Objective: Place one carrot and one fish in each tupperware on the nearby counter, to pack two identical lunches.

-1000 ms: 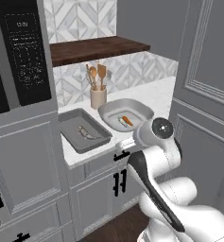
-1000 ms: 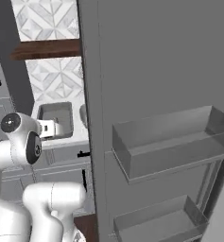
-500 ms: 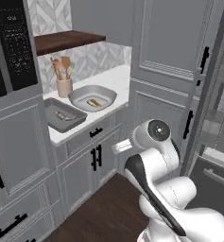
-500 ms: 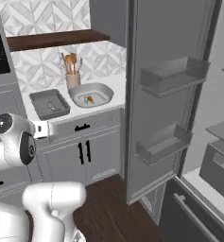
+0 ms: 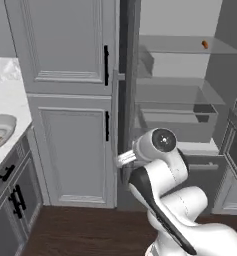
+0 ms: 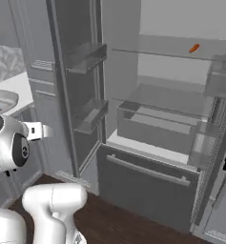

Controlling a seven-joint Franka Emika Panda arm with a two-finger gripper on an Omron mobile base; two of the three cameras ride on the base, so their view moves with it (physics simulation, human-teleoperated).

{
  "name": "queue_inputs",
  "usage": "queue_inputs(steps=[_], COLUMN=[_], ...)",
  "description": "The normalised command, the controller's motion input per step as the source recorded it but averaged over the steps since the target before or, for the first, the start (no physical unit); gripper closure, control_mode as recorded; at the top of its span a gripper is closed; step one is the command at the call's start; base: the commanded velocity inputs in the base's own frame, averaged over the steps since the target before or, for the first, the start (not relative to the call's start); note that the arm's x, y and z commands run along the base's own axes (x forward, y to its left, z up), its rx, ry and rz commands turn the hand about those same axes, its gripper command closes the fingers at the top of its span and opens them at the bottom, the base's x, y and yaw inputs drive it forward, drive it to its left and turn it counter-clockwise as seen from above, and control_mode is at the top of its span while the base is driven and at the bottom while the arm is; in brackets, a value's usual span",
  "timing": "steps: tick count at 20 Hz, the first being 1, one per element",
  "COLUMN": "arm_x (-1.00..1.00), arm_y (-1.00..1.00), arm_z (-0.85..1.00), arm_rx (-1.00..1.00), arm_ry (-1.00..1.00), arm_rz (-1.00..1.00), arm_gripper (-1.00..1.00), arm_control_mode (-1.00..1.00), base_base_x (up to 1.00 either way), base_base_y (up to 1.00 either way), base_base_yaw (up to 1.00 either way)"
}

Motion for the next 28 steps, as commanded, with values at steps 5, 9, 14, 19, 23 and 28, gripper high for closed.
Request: queue_inputs(steps=[5, 9, 14, 19, 23, 28], arm_x=[0.00, 0.00, 0.00, 0.00, 0.00, 0.17], arm_y=[0.00, 0.00, 0.00, 0.00, 0.00, -0.20], arm_z=[0.00, 0.00, 0.00, 0.00, 0.00, 0.74], arm_rx=[0.00, 0.00, 0.00, 0.00, 0.00, 0.00], arm_ry=[0.00, 0.00, 0.00, 0.00, 0.00, 0.10], arm_rz=[0.00, 0.00, 0.00, 0.00, 0.00, -0.11], arm_gripper=[-1.00, -1.00, -1.00, -1.00, -1.00, -1.00], arm_control_mode=[1.00, 1.00, 1.00, 1.00, 1.00, -1.00], base_base_x=[0.19, 1.00, 1.00, 0.82, 0.78, 0.18], base_base_y=[-0.85, -0.33, 0.00, 0.03, 0.23, 0.00], base_base_yaw=[-0.80, -0.21, -0.01, -0.42, -0.15, -0.01])
